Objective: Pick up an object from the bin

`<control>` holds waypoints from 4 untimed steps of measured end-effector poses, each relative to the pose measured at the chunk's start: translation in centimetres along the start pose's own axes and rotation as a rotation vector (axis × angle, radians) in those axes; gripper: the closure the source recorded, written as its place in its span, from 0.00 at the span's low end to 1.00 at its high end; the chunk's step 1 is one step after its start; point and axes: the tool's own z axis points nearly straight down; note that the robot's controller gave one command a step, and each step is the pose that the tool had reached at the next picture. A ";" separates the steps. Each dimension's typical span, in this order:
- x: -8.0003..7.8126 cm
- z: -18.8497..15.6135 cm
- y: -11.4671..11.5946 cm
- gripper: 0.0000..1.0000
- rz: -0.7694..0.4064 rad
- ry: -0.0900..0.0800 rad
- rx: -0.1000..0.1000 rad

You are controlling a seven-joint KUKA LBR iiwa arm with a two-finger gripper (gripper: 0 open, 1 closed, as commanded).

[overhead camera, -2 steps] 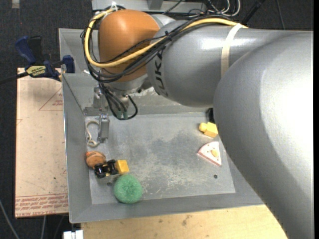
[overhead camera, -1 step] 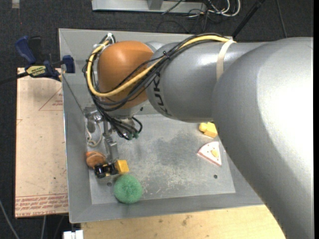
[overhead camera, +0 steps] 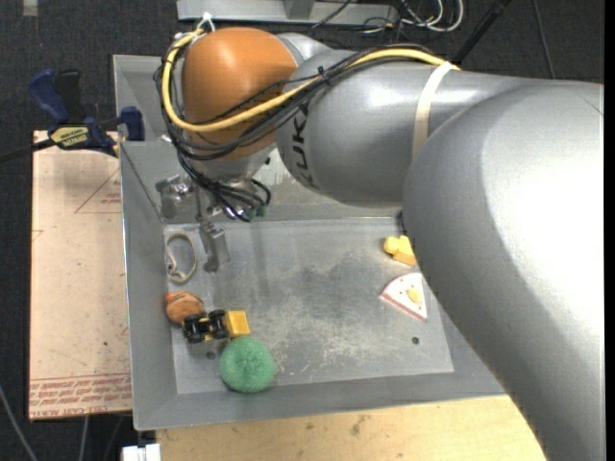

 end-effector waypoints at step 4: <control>9.2 5.4 4.2 1.00 0.253 -0.023 0.009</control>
Offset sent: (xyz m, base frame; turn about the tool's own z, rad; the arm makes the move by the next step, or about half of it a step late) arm -0.0037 -0.0037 -0.0709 -0.5251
